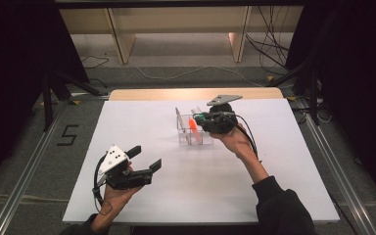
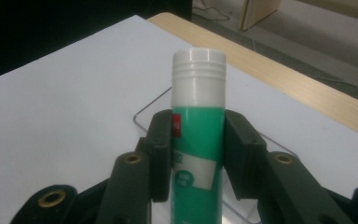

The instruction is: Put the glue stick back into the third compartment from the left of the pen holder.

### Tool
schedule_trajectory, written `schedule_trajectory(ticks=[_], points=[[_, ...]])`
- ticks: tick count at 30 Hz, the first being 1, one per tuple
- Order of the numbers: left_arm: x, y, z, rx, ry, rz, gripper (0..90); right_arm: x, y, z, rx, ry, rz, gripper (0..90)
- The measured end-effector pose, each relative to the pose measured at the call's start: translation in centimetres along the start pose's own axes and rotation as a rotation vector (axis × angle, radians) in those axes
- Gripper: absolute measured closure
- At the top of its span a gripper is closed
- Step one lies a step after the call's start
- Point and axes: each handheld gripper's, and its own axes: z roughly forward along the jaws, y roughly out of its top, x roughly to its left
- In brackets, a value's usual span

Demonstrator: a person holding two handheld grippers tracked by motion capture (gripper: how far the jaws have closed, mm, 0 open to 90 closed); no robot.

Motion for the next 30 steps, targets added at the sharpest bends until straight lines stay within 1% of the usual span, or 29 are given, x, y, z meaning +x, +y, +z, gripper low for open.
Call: schedule_trajectory(ticks=[5,7,11,16,17,20,23,25,30], points=[[0.0,0.0,0.0,0.000,0.000,-0.002,12.7,-0.9,-0.1,-0.2,-0.041,-0.029,0.027,65.8],[0.0,0.0,0.0,0.001,-0.001,0.000,12.7,-1.2,-0.2,-0.2,-0.041,-0.028,0.042,65.8],[0.0,0.0,0.0,0.000,0.000,0.000,12.7,-1.7,-0.2,0.0,-0.052,-0.043,0.047,65.8],[0.0,0.0,0.0,0.000,0.000,0.001,12.7,-1.9,-0.2,0.5,-0.066,-0.066,0.055,65.8],[0.0,0.0,0.0,0.000,0.000,0.001,12.7,-2.0,-0.3,0.7,-0.077,-0.070,0.056,65.9],[0.0,0.0,0.0,-0.001,0.001,-0.002,12.7,-2.2,-0.3,1.1,-0.090,-0.080,0.075,65.8],[0.0,0.0,0.0,-0.001,0.000,0.001,12.7,-2.4,-0.4,1.7,-0.088,-0.088,0.090,65.8],[0.0,0.0,0.0,-0.002,0.000,-0.001,12.7,-2.5,-0.5,2.0,-0.085,-0.094,0.088,65.8],[0.0,0.0,0.0,-0.002,0.000,0.000,12.8,-2.7,-0.7,2.5,-0.085,-0.110,0.101,65.8]])
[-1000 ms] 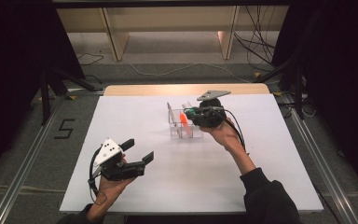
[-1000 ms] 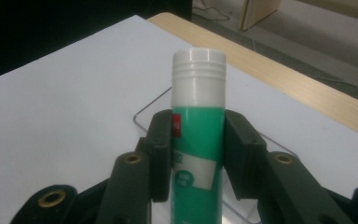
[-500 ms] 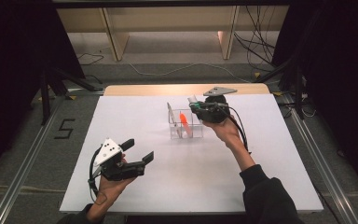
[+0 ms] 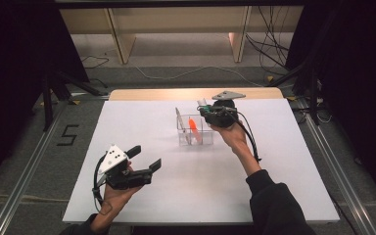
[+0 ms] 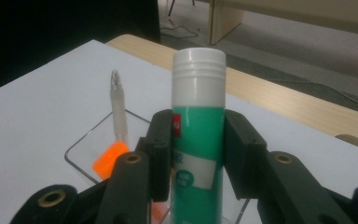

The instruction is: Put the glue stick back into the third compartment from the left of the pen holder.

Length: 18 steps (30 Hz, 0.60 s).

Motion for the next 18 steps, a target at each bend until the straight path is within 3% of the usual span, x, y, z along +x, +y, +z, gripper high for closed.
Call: schedule_trajectory(ticks=[18], points=[[0.0,0.0,-0.1,0.000,-0.001,0.002,12.8,0.2,-0.7,1.3,-0.029,-0.031,0.011,65.8]])
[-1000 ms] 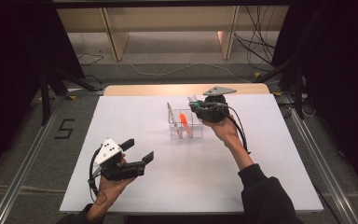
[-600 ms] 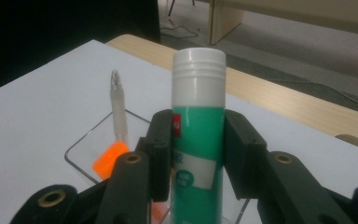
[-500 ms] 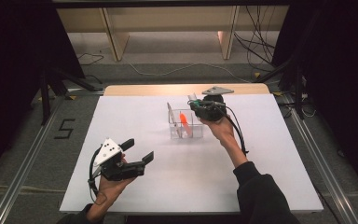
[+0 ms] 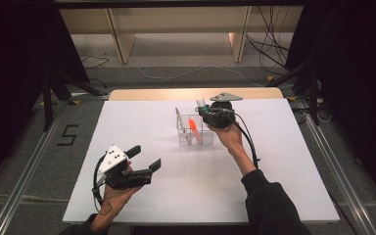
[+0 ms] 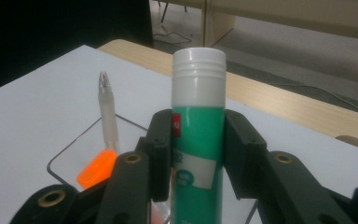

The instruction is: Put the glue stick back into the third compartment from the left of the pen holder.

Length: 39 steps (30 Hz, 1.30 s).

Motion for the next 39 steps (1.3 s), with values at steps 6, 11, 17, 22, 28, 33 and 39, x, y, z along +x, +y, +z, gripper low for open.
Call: schedule_trajectory(ticks=[6,11,17,22,28,33,39], points=[[0.0,0.0,0.0,-0.001,0.000,-0.001,12.8,-0.1,-0.6,0.4,-0.002,-0.005,0.014,65.8],[0.0,0.0,0.1,-0.001,-0.001,-0.002,12.8,-0.1,-0.8,0.5,-0.002,-0.007,0.013,65.8],[0.0,0.0,0.0,-0.001,-0.001,-0.003,12.8,-0.1,-1.0,0.8,-0.003,-0.013,0.022,65.8],[0.0,0.0,0.0,0.000,-0.001,0.000,12.8,0.0,-1.3,1.0,-0.005,-0.012,0.020,65.7],[0.1,0.0,0.0,0.001,0.000,0.002,12.8,0.0,-1.5,1.0,-0.009,-0.016,0.026,65.6],[0.0,0.0,0.0,0.000,-0.001,0.001,12.8,0.0,-1.8,1.2,-0.006,-0.016,0.017,65.6],[0.0,0.0,0.0,0.000,-0.001,0.001,12.8,0.0,-2.0,1.4,-0.003,-0.019,0.019,65.5]])
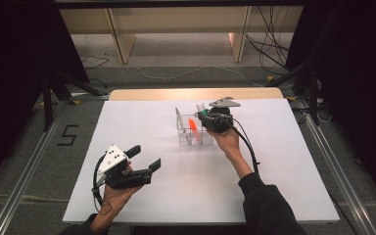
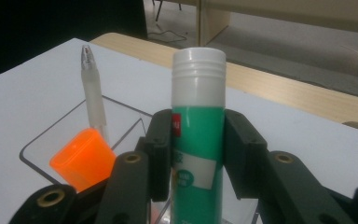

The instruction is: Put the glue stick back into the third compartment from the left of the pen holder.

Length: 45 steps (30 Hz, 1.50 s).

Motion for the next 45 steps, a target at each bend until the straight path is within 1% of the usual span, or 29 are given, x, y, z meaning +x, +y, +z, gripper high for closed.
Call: schedule_trajectory(ticks=[4,9,13,14,15,16,20,23,27,29,34,38,45], points=[[0.0,0.0,0.0,-0.002,0.000,-0.001,12.8,0.1,-0.1,0.0,-0.001,-0.008,-0.008,65.5],[0.0,0.0,0.0,0.000,0.000,0.000,12.8,0.0,-0.3,0.0,0.005,-0.010,-0.006,65.1],[0.0,0.0,0.0,0.000,0.001,0.000,12.8,-0.2,-0.2,-0.5,-0.016,0.005,0.015,56.7],[0.0,0.0,0.0,0.001,0.001,0.000,12.8,-0.2,0.0,-0.8,-0.018,0.009,0.022,51.2],[0.0,0.0,0.0,0.001,0.001,0.000,12.8,-0.2,0.2,-1.0,-0.022,0.023,0.029,45.1],[0.0,0.0,0.0,0.001,0.000,0.001,12.8,-0.3,0.4,-1.3,-0.032,0.037,0.033,41.5],[-0.1,0.0,0.1,0.000,0.000,0.000,12.8,-0.4,1.0,-2.9,-0.065,0.047,0.038,36.6],[-0.1,0.0,0.1,0.002,-0.001,0.001,12.8,-0.6,1.3,-3.9,-0.061,0.063,0.042,33.5],[-0.1,-0.1,0.1,0.002,-0.002,0.001,12.8,-0.7,1.3,-5.1,-0.048,0.082,0.041,32.0],[-0.1,-0.1,0.2,0.004,-0.003,-0.002,12.8,-0.7,1.2,-5.6,-0.045,0.100,0.033,31.6],[-0.1,-0.1,0.2,0.007,-0.005,0.001,12.8,-0.3,0.6,-6.8,-0.017,0.133,0.017,30.3],[-0.1,-0.1,0.3,0.014,-0.009,0.003,12.8,0.0,0.0,-7.7,-0.016,0.166,0.015,30.1],[-0.1,-0.2,0.5,0.017,-0.017,0.004,12.8,0.4,-0.6,-9.4,-0.026,0.191,0.009,29.7]])
